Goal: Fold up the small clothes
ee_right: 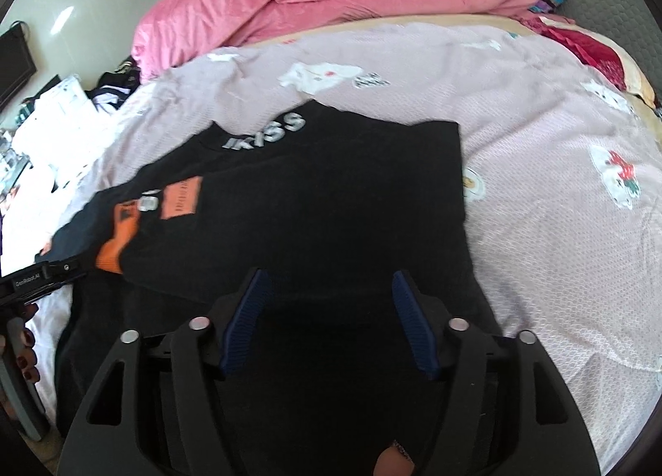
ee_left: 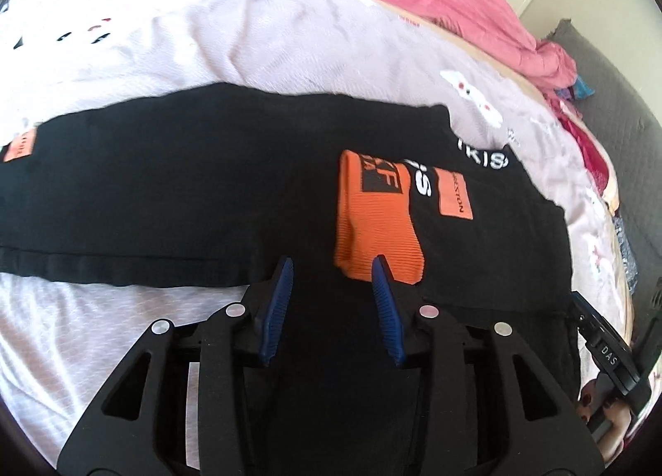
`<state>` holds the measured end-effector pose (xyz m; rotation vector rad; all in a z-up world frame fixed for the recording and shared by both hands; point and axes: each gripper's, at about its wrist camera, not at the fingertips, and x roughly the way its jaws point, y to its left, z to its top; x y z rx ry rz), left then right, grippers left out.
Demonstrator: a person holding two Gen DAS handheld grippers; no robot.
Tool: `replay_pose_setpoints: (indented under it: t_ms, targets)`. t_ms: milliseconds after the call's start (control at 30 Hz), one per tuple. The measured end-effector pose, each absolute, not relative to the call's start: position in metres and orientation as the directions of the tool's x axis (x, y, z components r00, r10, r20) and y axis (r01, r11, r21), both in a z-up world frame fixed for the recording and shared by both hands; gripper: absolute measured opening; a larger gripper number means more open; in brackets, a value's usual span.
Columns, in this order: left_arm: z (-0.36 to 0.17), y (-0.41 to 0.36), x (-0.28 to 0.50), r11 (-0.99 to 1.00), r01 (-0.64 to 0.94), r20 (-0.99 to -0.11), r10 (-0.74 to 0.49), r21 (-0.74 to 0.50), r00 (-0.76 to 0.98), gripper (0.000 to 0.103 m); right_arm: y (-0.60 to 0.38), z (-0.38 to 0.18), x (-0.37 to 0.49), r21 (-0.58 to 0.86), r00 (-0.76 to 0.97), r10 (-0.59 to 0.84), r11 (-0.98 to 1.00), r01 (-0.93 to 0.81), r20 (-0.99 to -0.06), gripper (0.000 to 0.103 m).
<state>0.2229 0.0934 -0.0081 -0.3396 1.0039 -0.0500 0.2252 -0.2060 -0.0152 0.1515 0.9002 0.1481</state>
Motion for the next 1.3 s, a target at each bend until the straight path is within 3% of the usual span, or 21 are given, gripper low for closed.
replay_pose_setpoints:
  t_ms: [100, 367, 433, 700, 867, 1300]
  targets:
    - [0.002, 0.104, 0.212, 0.951, -0.131, -0.806, -0.159, -0.280, 0.570, 0.058, -0.191, -0.006, 0.222, 0.198, 0.628, 0.212, 0.976, -0.092, -0.748, 0.075]
    - [0.023, 0.138, 0.189, 0.952, -0.205, -0.764, -0.044, -0.228, 0.644, 0.067, -0.152, 0.013, 0.216, 0.172, 0.662, 0.242, 0.970, -0.170, -0.709, 0.092]
    - [0.025, 0.149, 0.184, 0.947, -0.235, -0.757, -0.012, -0.218, 0.654, 0.076, -0.144, 0.016, 0.215, 0.175, 0.666, 0.253, 0.967, -0.184, -0.702, 0.094]
    - [0.027, 0.203, 0.171, 0.892, -0.380, -0.746, 0.077, -0.244, 0.661, 0.086, -0.095, 0.024, 0.220, 0.182, 0.650, 0.317, 0.946, -0.268, -0.691, 0.095]
    - [0.019, 0.237, 0.165, 0.836, -0.477, -0.762, 0.115, -0.273, 0.637, 0.087, -0.056, 0.030, 0.223, 0.175, 0.638, 0.367, 0.923, -0.344, -0.677, 0.095]
    - [0.006, 0.285, 0.155, 0.729, -0.652, -0.788, 0.269, -0.209, 0.554, 0.088, 0.039, 0.024, 0.240, 0.144, 0.577, 0.449, 0.856, -0.496, -0.682, 0.097]
